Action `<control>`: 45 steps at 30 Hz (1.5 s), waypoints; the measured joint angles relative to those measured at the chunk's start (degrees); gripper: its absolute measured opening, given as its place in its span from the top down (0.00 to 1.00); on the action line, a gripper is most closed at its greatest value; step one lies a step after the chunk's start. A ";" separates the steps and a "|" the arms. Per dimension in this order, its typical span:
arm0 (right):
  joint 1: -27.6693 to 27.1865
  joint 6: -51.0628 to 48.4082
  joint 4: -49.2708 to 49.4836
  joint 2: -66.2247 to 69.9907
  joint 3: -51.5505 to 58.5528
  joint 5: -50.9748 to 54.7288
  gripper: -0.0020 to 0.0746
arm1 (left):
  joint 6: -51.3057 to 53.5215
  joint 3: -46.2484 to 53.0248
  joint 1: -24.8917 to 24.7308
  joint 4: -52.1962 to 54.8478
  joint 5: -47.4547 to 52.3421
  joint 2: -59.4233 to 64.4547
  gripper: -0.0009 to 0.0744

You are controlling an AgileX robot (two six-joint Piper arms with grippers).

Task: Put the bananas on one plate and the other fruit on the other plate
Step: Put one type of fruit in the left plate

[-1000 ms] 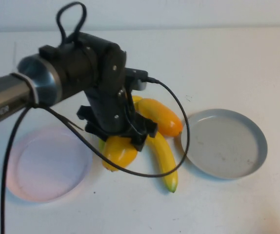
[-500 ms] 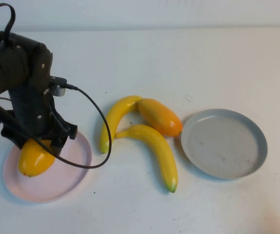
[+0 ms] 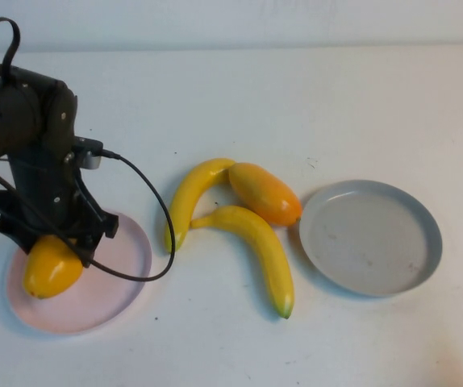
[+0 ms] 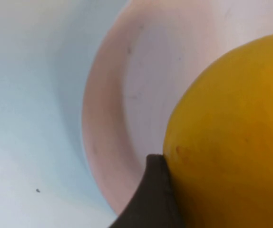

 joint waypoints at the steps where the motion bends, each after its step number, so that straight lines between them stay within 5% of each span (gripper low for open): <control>1: 0.00 0.00 0.00 0.00 0.00 0.00 0.99 | 0.16 0.00 0.00 -0.11 0.00 0.15 0.26; 8: 0.00 0.00 0.00 0.00 0.00 0.00 0.99 | 1.32 0.00 0.00 -0.23 -0.96 1.24 0.26; 14: 0.00 0.00 0.00 0.00 0.00 0.00 0.99 | 1.67 0.00 0.00 -0.23 -1.07 1.24 0.11; 20: 0.00 0.00 0.00 0.00 0.00 0.00 0.99 | 1.67 0.00 -0.71 -0.03 -1.07 -0.86 0.10; 27: 0.00 0.00 0.00 0.00 0.00 0.00 0.99 | 2.07 -1.20 -6.65 0.01 -3.59 -6.01 0.10; 45: 0.00 0.00 0.00 0.00 0.00 0.00 0.99 | -11.31 -38.59 -19.60 -14.66 -5.00 17.62 0.10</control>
